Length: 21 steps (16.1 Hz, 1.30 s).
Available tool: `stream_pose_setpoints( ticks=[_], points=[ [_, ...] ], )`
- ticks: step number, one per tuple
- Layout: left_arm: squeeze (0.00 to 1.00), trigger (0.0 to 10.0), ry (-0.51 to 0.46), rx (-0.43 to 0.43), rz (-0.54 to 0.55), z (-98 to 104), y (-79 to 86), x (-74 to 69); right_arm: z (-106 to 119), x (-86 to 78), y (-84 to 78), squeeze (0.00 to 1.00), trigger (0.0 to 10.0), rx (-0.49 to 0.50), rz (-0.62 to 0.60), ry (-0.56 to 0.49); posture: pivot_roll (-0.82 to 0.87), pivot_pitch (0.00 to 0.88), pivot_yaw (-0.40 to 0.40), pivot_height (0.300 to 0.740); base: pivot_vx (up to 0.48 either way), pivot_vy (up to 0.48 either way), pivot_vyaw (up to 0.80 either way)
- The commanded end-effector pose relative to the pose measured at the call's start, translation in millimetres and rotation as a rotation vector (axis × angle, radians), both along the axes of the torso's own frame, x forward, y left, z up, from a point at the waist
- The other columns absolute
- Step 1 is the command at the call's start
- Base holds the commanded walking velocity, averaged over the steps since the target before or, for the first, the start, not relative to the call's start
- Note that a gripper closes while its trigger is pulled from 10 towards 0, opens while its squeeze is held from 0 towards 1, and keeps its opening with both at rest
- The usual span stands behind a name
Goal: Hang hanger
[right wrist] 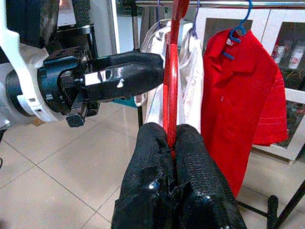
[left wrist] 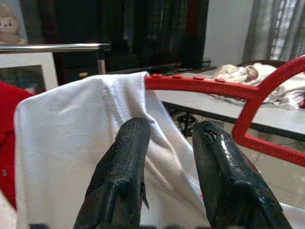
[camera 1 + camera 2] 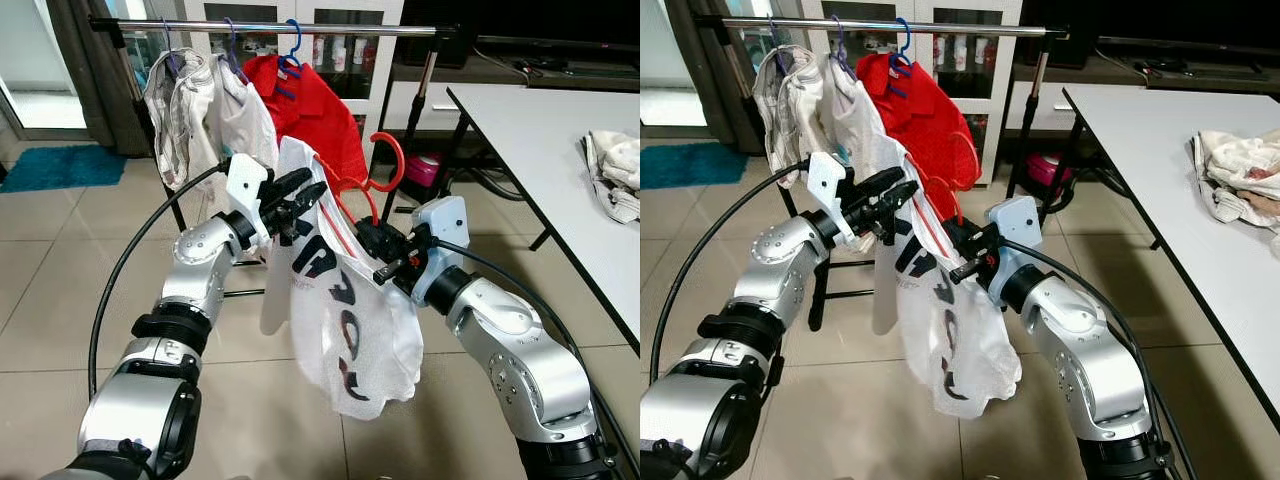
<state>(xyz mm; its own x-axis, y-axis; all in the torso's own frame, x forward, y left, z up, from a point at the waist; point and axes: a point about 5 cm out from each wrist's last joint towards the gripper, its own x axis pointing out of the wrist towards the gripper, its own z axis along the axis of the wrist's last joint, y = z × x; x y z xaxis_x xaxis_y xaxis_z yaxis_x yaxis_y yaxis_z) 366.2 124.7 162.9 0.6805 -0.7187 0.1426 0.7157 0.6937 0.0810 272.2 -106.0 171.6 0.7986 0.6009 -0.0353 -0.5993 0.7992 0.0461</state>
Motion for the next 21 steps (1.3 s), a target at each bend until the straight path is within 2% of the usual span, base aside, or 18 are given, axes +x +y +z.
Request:
stream_pose_setpoints(
  ticks=[1,2,3,5,10,11,12,13,21],
  points=[
    [0.0,10.0,-0.008,-0.015,-0.017,3.3,-2.6,0.5,12.2,-2.9,2.1,0.0,0.0,0.013,0.025,-0.055,-0.19,0.0,-0.013,0.74,0.0,0.0,0.0],
    [0.0,10.0,-0.006,-0.01,-0.013,2.3,-2.3,0.9,12.1,-3.1,2.7,0.0,0.0,0.012,0.029,-0.054,-0.19,0.0,-0.014,0.74,0.0,0.0,0.0],
    [0.0,10.0,-0.005,0.043,0.044,0.9,1.5,4.6,13.3,-3.2,4.4,0.0,0.0,0.015,0.038,-0.058,-0.19,0.0,-0.019,0.74,0.0,0.0,0.0],
    [0.0,10.0,-0.013,0.077,0.092,1.5,4.7,7.6,14.2,-3.2,5.7,0.0,0.0,0.017,0.047,-0.061,-0.19,0.0,-0.021,0.74,0.0,0.0,0.0],
    [0.0,10.0,-0.001,0.079,0.123,1.2,5.4,10.3,13.6,-5.4,7.1,0.0,0.0,0.013,0.069,-0.056,-0.19,0.0,-0.025,0.74,0.0,0.0,0.0],
    [0.0,5.6,-0.001,0.088,0.125,-0.2,4.0,10.2,12.5,-6.5,7.0,0.0,0.0,0.009,0.074,-0.053,-0.19,0.0,-0.025,0.74,0.0,0.0,0.0],
    [0.0,3.0,-0.001,0.089,0.126,-0.7,3.7,10.2,12.4,-6.7,6.9,0.0,0.0,0.008,0.075,-0.053,-0.19,0.0,-0.024,0.74,0.0,0.0,0.0],
    [0.0,0.0,0.0,0.088,0.127,-1.3,3.5,10.1,12.3,-6.8,6.7,0.0,0.0,0.008,0.075,-0.052,-0.19,0.0,-0.024,0.74,0.0,0.0,0.0],
    [0.0,0.0,0.005,0.088,0.133,-5.8,5.9,8.1,10.8,-7.8,6.4,0.0,0.0,0.006,0.079,-0.048,-0.19,0.0,-0.03,0.74,0.0,0.0,0.0]
  ],
)
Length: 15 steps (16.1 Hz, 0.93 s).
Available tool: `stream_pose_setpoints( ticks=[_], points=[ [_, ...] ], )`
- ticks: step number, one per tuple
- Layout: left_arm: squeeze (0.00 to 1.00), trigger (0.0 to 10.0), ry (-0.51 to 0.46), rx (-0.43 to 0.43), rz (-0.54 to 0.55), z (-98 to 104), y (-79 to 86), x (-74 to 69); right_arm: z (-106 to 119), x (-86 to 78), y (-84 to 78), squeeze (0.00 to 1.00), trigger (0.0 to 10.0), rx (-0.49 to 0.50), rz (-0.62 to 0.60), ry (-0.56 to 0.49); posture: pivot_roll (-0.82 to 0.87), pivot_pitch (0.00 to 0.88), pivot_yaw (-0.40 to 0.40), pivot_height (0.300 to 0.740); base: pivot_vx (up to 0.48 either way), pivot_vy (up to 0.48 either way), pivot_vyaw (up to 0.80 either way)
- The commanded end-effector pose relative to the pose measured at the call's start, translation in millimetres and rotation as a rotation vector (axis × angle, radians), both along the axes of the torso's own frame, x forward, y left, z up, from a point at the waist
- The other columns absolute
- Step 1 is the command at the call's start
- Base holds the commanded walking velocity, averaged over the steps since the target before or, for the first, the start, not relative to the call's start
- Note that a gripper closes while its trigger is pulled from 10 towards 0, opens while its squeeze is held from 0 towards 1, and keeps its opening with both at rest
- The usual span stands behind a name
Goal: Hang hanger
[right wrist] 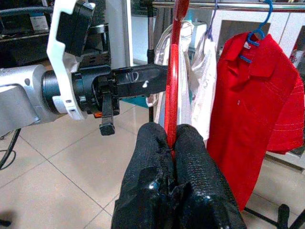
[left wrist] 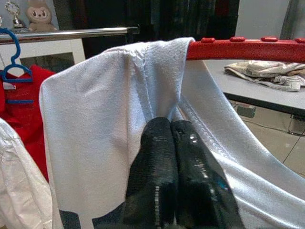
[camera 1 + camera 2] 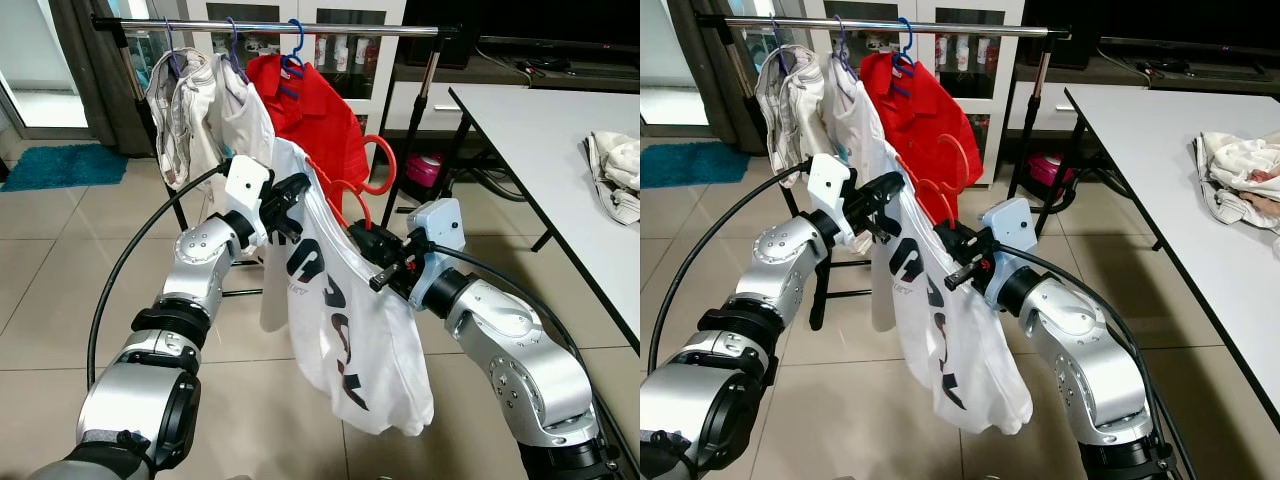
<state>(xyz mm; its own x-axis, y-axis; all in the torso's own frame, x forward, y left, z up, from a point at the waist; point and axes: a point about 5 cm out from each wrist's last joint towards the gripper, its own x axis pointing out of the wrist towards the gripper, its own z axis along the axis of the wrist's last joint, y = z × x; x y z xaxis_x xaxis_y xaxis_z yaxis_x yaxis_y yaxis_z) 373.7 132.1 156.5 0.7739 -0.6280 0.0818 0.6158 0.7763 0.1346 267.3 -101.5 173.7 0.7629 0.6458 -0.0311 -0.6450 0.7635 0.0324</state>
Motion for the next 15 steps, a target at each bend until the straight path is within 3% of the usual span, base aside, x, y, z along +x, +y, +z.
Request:
stream_pose_setpoints(
  ticks=[1,4,9,13,15],
  points=[
    [0.0,0.0,-0.003,0.002,-0.003,-0.1,-1.4,0.0,8.3,-3.0,1.7,0.0,0.0,0.014,0.022,-0.034,-0.19,0.0,-0.033,0.74,0.0,0.0,0.0],
    [0.0,0.0,-0.022,-0.034,0.007,2.9,1.2,-0.5,7.1,-2.4,0.4,0.0,0.0,0.011,0.016,-0.027,-0.19,0.0,-0.036,0.74,0.0,0.0,0.0],
    [0.0,0.0,-0.161,-0.169,0.036,30.1,12.6,-0.6,-0.3,-2.1,-4.2,0.0,0.0,-0.016,0.001,0.007,-0.19,0.0,-0.038,0.74,0.0,0.0,0.0],
    [0.0,0.0,-0.209,-0.179,0.09,42.8,25.4,1.9,-3.3,-2.6,-7.2,0.0,0.0,-0.029,0.006,0.019,-0.18,0.0,-0.039,0.74,0.0,0.0,0.0],
    [0.0,0.0,-0.225,-0.153,0.208,50.0,40.8,7.0,-4.6,-6.1,-9.6,0.0,0.0,-0.048,0.049,0.024,-0.18,0.0,-0.04,0.74,0.0,0.0,0.0]
  ],
)
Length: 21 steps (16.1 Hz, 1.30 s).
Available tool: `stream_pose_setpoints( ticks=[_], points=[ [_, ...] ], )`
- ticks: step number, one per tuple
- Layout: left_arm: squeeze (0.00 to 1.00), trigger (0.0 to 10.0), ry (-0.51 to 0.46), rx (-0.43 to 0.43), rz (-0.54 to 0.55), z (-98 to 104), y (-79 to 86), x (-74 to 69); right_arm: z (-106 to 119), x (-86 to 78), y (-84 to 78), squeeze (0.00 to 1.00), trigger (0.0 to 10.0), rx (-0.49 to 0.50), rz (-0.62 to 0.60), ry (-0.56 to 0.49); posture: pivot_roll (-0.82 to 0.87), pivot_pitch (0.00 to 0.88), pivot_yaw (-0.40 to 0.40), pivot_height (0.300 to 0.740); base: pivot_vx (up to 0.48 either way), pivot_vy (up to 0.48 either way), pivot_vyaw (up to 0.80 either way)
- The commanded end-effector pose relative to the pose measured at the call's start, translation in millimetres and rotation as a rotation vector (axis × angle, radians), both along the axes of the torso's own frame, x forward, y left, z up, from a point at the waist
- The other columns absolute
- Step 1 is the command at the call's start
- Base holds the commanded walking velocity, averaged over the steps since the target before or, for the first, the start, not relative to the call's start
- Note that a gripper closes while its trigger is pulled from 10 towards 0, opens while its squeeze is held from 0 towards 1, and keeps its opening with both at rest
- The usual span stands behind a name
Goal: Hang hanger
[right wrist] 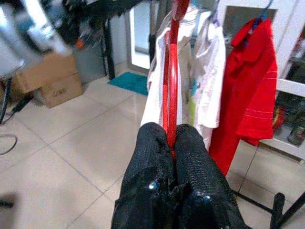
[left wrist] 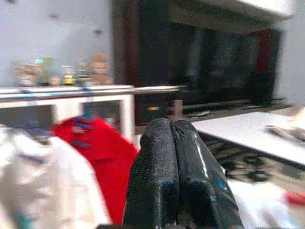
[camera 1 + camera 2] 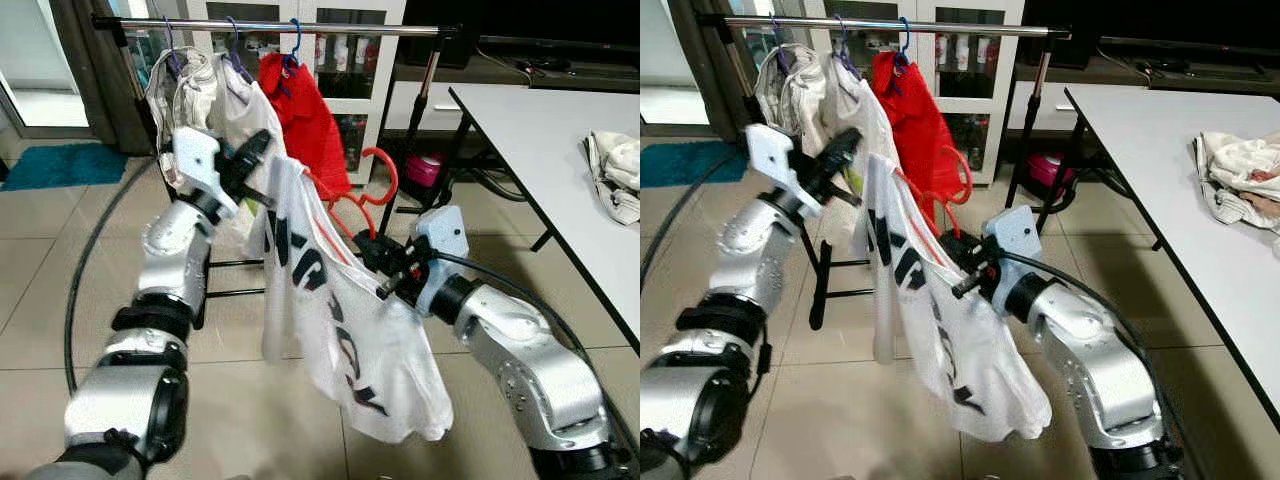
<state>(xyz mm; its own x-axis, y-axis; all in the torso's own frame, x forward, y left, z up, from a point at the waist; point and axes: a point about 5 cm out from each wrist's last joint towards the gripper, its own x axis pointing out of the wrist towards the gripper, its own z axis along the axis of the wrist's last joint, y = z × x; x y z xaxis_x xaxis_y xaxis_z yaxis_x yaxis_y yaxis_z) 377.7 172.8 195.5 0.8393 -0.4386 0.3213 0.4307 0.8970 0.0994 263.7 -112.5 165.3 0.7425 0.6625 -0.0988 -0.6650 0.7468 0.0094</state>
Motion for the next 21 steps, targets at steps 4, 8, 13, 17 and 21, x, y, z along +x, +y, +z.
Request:
stream_pose_setpoints(
  ticks=[4,8,13,17,21],
  points=[
    [0.0,0.0,0.042,0.121,-0.051,0.8,-2.6,2.8,7.3,-4.1,-8.2,0.0,0.0,-0.003,0.038,-0.026,-0.18,0.0,-0.036,0.74,0.0,0.0,0.0],
    [1.0,10.0,0.084,-0.147,-0.252,-13.6,-33.6,-8.3,11.8,1.8,-6.1,0.0,0.0,0.015,-0.004,-0.048,-0.18,0.0,-0.03,0.74,0.0,0.0,0.0],
    [1.0,10.0,0.109,-0.207,-0.281,-23.1,-34.5,-14.6,18.5,6.9,1.5,0.0,0.0,0.046,-0.036,-0.07,-0.18,0.0,-0.035,0.74,0.0,0.0,0.0],
    [1.0,10.0,0.116,-0.184,-0.338,-24.9,-41.6,-17.9,20.6,8.1,3.5,0.0,0.0,0.05,-0.034,-0.076,-0.18,0.0,-0.033,0.74,0.0,0.0,0.0],
    [0.24,10.0,0.133,0.042,-0.187,-34.4,-39.7,-12.8,20.6,7.8,3.5,0.0,0.0,0.05,-0.04,-0.074,-0.19,0.0,-0.026,0.74,0.0,0.0,0.0]
  ],
)
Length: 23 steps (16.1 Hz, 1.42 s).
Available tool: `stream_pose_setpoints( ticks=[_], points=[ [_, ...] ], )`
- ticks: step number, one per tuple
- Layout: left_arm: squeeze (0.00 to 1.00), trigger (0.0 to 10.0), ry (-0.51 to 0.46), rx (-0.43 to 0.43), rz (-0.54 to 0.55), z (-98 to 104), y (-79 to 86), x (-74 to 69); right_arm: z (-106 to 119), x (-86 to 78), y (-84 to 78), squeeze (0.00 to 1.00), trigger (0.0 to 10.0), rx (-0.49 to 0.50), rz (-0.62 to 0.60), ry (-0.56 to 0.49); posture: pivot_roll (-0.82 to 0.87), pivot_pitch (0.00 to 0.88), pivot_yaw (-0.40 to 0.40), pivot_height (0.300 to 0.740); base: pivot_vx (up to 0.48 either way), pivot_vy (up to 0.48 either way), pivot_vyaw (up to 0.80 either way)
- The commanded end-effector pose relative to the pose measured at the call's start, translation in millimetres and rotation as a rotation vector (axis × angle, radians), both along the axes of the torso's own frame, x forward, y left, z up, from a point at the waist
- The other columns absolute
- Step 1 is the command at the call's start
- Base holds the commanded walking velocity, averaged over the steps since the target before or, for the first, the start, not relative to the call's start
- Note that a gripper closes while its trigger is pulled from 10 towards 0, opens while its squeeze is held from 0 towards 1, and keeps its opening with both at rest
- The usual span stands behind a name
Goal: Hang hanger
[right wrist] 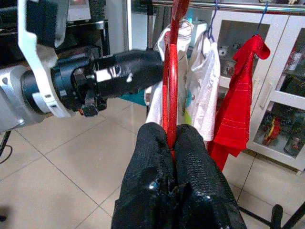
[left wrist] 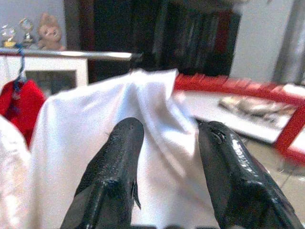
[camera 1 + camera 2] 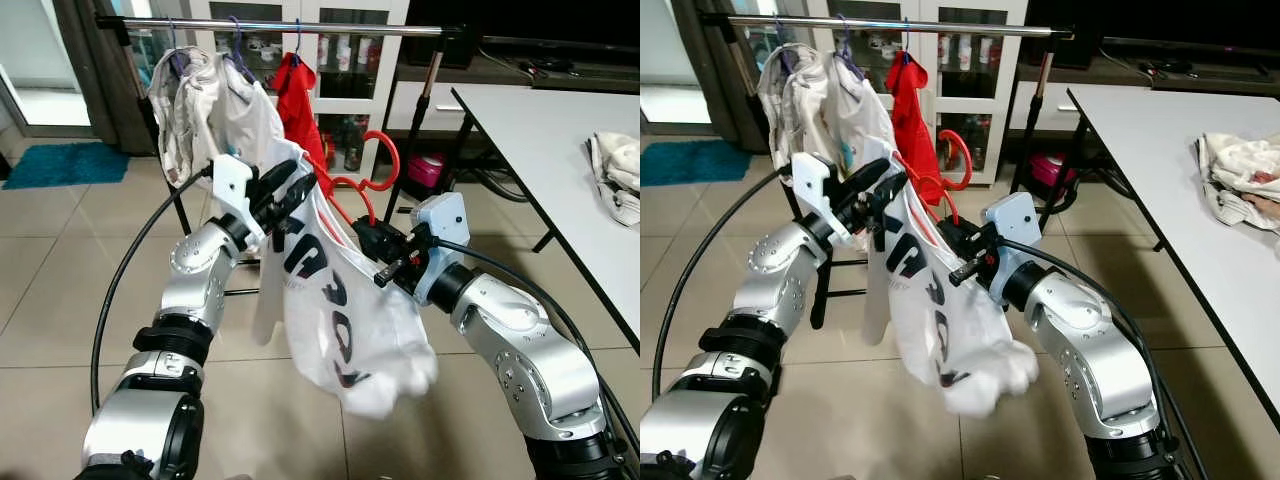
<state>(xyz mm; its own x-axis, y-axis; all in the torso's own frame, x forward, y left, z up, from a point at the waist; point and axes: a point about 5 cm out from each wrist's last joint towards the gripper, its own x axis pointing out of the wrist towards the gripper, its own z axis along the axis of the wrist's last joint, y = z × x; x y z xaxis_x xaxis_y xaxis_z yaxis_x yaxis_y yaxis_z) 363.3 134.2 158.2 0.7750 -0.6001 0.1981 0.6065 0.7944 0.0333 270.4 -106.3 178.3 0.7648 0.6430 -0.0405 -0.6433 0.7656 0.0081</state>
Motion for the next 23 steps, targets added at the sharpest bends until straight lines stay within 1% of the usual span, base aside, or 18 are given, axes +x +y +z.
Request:
stream_pose_setpoints(
  ticks=[1,3,6,7,8,9,15,17,21,23],
  points=[
    [0.0,10.0,-0.018,0.043,0.024,4.0,-0.1,3.2,7.5,1.1,-2.8,0.0,0.0,0.012,-0.009,-0.029,-0.19,0.0,-0.027,0.74,0.0,0.0,0.0],
    [0.0,10.0,-0.016,0.05,0.029,4.6,-0.3,4.3,7.8,1.0,-2.5,0.0,0.0,0.013,-0.007,-0.03,-0.18,0.0,-0.029,0.74,0.0,0.0,0.0],
    [0.0,10.0,-0.006,0.1,0.009,1.9,-4.4,5.9,8.4,1.0,-1.5,0.0,0.0,0.013,-0.001,-0.032,-0.18,0.0,-0.029,0.74,0.0,0.0,0.0],
    [0.0,4.3,-0.004,0.103,0.0,1.5,-5.4,6.0,8.5,0.9,-1.3,0.0,0.0,0.013,-0.001,-0.033,-0.18,0.0,-0.029,0.74,0.0,0.0,0.0],
    [0.0,1.2,-0.002,0.104,0.002,1.2,-5.6,6.1,8.6,0.9,-1.3,0.0,0.0,0.013,-0.001,-0.033,-0.18,0.0,-0.029,0.74,0.0,0.0,0.0],
    [0.0,0.0,0.004,0.108,0.001,0.1,-6.2,6.3,8.6,0.9,-1.4,0.0,0.0,0.013,-0.001,-0.033,-0.19,0.0,-0.027,0.74,0.0,0.0,0.0],
    [0.0,0.0,0.025,0.123,0.013,-2.8,-2.5,7.9,8.6,1.0,-1.8,0.0,0.0,0.013,0.001,-0.034,-0.19,0.0,-0.029,0.74,0.0,0.0,0.0],
    [0.0,0.0,0.033,0.113,0.023,-3.0,-0.4,8.4,8.7,1.1,-1.7,0.0,0.0,0.013,0.003,-0.035,-0.19,0.0,-0.03,0.74,0.0,0.0,0.0],
    [0.0,0.0,0.025,0.062,0.042,1.6,6.7,9.7,4.1,1.2,-1.6,0.0,0.0,0.002,0.009,-0.018,-0.18,0.0,-0.033,0.74,0.0,0.0,0.0],
    [0.0,0.0,-0.011,0.042,0.052,10.2,13.3,9.9,-4.1,-0.5,-3.5,0.0,0.0,-0.028,0.009,0.018,-0.18,0.0,-0.036,0.74,0.0,0.0,0.0]
  ],
)
